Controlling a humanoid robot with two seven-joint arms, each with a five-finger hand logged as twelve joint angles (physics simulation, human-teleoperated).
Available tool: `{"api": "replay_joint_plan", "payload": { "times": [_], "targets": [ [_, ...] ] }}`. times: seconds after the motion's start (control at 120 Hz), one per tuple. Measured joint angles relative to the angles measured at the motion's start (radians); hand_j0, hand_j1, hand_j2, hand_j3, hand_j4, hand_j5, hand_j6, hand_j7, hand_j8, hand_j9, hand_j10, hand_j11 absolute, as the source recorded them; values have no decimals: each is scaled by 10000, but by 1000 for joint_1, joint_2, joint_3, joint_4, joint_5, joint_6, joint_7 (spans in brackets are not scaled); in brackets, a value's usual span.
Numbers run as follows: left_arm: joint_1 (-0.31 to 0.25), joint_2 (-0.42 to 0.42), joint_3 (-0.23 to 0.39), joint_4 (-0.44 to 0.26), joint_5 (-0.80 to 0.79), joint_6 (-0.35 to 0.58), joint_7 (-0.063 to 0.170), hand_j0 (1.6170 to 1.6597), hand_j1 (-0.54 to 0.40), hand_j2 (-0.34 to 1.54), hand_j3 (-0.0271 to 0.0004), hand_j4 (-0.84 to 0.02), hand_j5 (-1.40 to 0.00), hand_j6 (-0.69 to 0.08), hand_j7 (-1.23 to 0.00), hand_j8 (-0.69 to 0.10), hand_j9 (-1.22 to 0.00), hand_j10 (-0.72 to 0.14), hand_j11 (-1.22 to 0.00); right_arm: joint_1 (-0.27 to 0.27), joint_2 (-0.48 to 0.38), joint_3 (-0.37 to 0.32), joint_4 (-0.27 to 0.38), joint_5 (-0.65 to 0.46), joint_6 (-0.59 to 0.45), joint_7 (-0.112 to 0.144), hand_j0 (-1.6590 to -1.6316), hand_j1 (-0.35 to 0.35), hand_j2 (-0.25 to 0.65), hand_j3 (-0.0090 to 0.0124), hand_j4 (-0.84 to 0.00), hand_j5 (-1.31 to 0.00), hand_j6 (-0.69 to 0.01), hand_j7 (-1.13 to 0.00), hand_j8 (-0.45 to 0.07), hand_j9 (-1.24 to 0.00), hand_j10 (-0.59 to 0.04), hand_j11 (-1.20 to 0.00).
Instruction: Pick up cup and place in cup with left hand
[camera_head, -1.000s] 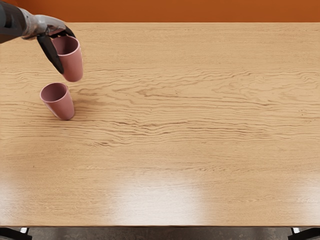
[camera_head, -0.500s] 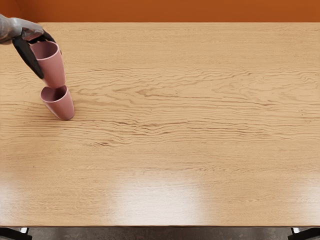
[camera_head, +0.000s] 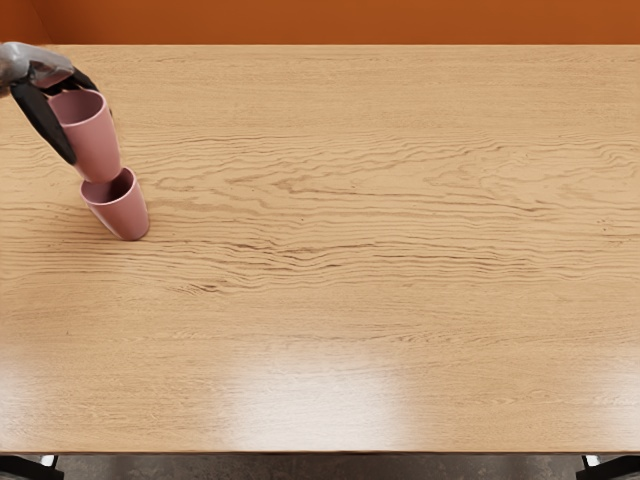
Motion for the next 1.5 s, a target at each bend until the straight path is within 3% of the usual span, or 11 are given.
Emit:
{"api": "replay_joint_plan", "payload": {
  "times": [0.942,1.5],
  "targets": [
    [53,-12,1,-2,10,1,0,16532,-850,682,0,-4030,-6142,-2903,-6147,-3220,-6256,-4426,-6272,0,0,1,0,0,0,0,-16581,-3491,2,0,-6,-1,-8,0,-6,-1,-4,0],
    [49,-17,-11,-2,6,1,0,16532,-899,728,0,-4019,-6130,-2892,-6147,-3215,-6260,-4427,-6277,1,0,1,0,0,0,0,-16581,-3491,2,0,-6,-1,-8,0,-6,-1,-4,0]
  ]
}}
